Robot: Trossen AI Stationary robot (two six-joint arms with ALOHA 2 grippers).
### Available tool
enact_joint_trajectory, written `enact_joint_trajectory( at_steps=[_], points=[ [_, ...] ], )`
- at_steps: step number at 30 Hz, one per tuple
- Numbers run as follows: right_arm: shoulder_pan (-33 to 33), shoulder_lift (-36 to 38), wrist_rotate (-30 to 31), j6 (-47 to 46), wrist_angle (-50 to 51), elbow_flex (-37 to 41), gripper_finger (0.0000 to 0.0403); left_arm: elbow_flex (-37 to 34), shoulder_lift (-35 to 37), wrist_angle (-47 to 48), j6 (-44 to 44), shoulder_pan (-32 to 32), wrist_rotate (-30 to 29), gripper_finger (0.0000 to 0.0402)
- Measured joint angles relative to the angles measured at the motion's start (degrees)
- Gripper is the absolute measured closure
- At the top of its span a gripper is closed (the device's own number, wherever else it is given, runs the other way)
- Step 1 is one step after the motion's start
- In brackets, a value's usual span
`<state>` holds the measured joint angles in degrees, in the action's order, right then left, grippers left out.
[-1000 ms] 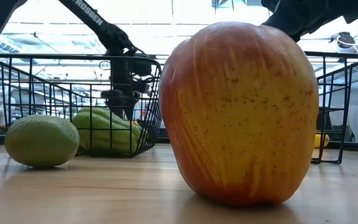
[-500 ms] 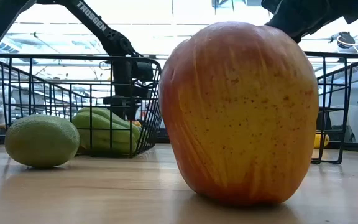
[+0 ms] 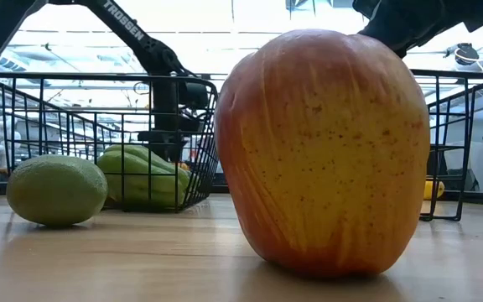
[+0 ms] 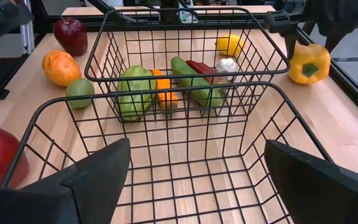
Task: Sort produce into baskets
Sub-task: Put the yellow bell pepper into the left black wire basket
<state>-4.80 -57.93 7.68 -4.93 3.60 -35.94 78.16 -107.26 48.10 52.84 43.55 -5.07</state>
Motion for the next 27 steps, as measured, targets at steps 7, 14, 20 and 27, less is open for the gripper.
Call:
enact_joint_trajectory(
  at_steps=[7, 14, 20, 27],
  points=[
    [0.00, 0.00, 0.00, 0.02, 0.07, 0.01, 0.0042, 2.21, 2.83, 1.70, -2.61, -0.50, -1.49, 0.0078],
    [-0.01, 0.00, 0.01, 0.04, 0.18, 0.02, 0.0042, 9.13, 10.17, 8.56, -8.90, -2.80, -2.35, 0.0079],
    [0.00, 0.00, 0.02, 0.06, 0.22, 0.02, 0.0042, 17.13, 19.56, 15.48, -19.70, -7.77, -5.73, 0.0079],
    [-0.01, 0.00, 0.02, 0.06, 0.20, 0.02, 0.0042, 18.10, 29.24, 18.39, -39.27, -18.23, 1.58, 0.0079]
  ],
)
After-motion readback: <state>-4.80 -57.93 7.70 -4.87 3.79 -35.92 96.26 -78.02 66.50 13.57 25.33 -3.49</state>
